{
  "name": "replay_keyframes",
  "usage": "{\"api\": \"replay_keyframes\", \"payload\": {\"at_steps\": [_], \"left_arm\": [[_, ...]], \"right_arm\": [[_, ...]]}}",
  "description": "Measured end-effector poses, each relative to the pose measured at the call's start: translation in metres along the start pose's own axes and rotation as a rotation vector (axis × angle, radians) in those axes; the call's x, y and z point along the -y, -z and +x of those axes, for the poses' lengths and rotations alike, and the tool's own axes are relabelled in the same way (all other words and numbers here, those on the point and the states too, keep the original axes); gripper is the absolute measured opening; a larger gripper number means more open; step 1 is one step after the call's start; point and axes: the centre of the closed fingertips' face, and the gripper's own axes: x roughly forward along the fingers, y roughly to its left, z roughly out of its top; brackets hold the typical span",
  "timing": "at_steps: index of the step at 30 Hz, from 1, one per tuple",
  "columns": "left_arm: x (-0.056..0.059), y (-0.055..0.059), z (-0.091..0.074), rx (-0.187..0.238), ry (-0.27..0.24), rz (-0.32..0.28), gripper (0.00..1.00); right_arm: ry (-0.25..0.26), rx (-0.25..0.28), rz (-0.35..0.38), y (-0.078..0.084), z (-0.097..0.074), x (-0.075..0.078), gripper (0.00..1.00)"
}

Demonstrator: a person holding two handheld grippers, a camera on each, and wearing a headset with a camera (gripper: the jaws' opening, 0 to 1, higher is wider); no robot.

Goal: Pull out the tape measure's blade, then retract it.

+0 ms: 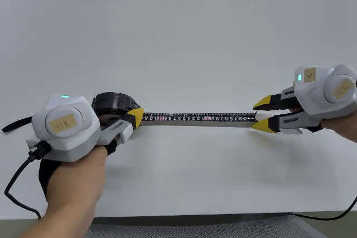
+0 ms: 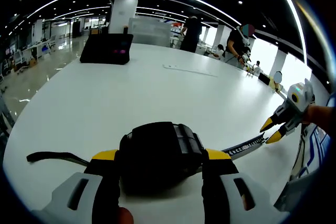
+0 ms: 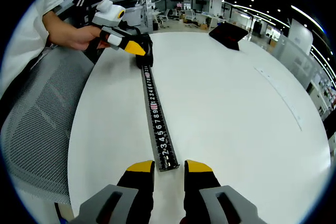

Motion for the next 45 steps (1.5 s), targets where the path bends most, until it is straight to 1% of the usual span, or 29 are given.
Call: {"api": "replay_keyframes", "payload": {"at_steps": [7, 17, 27, 39, 45], "left_arm": [[-0.0001, -0.0005, -0.0005, -0.001, 0.001, -0.002, 0.59], [-0.0003, -0.0011, -0.0006, -0.002, 0.000, -0.007, 0.59], [-0.0003, -0.0012, 0.0003, 0.003, -0.005, -0.027, 0.59], [-0.0011, -0.0011, 0.0004, -0.011, -0.002, -0.017, 0.58], [-0.0014, -0.0009, 0.0000, -0.011, 0.002, -0.008, 0.57]], "right_arm": [[-0.032, -0.019, -0.018, 0.0014, 0.0046, -0.0027, 0.15], [-0.042, -0.030, -0.047, 0.0021, 0.0080, -0.0017, 0.12], [-0.034, -0.043, -0.070, 0.0038, 0.0098, -0.0014, 0.12], [-0.032, -0.056, -0.096, 0.0034, 0.0099, 0.0001, 0.10], [-0.033, -0.058, -0.106, 0.0028, 0.0102, -0.0001, 0.10]]}}
